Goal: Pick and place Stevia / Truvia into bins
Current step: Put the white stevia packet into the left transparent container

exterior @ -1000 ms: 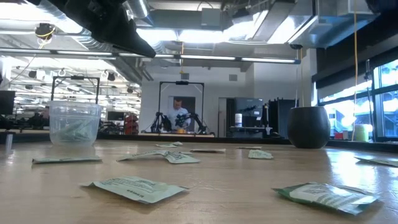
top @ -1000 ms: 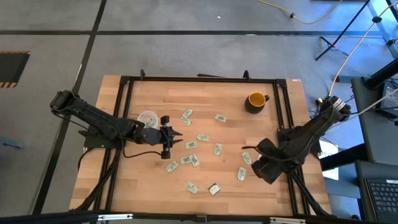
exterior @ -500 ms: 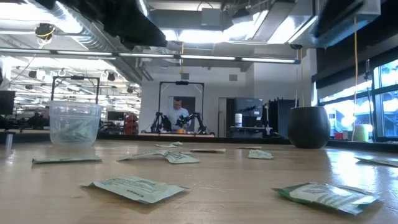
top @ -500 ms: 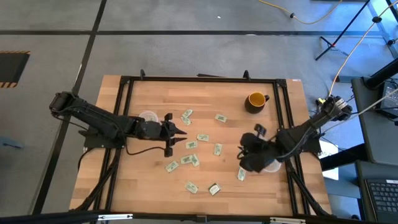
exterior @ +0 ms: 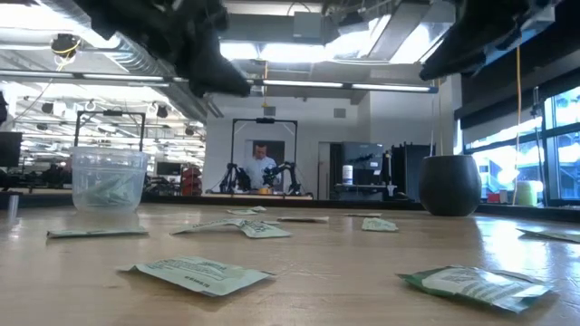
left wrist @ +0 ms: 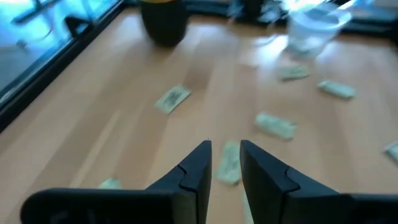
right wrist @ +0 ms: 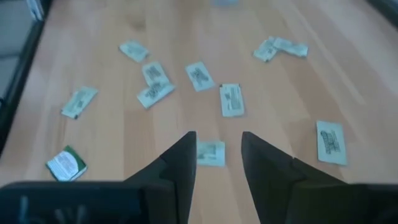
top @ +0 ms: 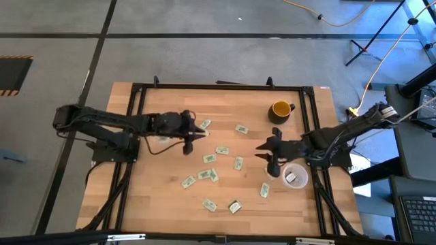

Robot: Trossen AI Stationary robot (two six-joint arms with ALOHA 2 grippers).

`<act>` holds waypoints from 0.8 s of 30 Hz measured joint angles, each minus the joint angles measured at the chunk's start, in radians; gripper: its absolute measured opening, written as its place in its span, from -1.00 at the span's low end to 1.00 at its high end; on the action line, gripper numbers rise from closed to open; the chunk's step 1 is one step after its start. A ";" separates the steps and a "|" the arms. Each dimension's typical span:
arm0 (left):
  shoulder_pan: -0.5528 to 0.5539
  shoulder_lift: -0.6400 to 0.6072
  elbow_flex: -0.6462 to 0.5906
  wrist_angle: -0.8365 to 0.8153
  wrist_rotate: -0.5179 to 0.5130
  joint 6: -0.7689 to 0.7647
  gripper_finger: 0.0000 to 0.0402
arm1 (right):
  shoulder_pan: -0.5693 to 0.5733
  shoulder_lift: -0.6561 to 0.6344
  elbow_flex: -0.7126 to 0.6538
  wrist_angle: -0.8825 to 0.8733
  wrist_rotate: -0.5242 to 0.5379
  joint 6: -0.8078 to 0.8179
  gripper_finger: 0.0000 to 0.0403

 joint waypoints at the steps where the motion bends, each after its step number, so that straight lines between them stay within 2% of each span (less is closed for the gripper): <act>1: 0.022 0.000 0.000 -0.021 0.001 0.001 -0.60 | -0.004 -0.026 -0.031 0.038 0.000 -0.009 -0.35; 5: 0.112 0.001 0.000 -0.083 0.019 0.046 -0.55 | -0.014 -0.099 -0.124 0.162 0.001 -0.049 -0.35; 9: 0.166 0.040 0.000 -0.050 0.122 0.125 -0.46 | -0.025 -0.127 -0.176 0.243 0.001 -0.107 -0.35; 12: 0.187 0.109 0.033 -0.058 0.152 0.133 -0.38 | -0.033 -0.127 -0.197 0.283 0.001 -0.137 -0.35; 17: 0.213 0.284 0.189 -0.222 0.149 0.159 -0.26 | -0.055 -0.127 -0.228 0.303 0.001 -0.189 -0.35; 21: 0.250 0.437 0.354 -0.389 0.069 0.137 -0.22 | -0.083 -0.127 -0.230 0.306 0.001 -0.195 -0.35; 24: 0.276 0.533 0.447 -0.466 0.053 0.098 -0.23 | -0.092 -0.127 -0.230 0.305 0.001 -0.195 -0.35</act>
